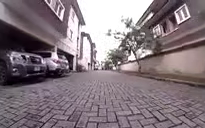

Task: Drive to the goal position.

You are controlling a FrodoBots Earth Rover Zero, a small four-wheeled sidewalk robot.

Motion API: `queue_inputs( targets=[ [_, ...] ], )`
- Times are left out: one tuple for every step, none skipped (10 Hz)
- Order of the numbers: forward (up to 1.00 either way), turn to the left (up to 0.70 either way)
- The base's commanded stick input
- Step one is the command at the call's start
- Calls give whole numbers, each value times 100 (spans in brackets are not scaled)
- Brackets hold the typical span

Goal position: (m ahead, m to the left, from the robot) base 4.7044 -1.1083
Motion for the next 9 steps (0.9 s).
queue_inputs(
  targets=[
    [50,0],
    [50,0],
    [50,0],
    [50,0],
    [50,0],
    [50,0],
    [50,0],
    [50,0],
    [50,0]
  ],
)
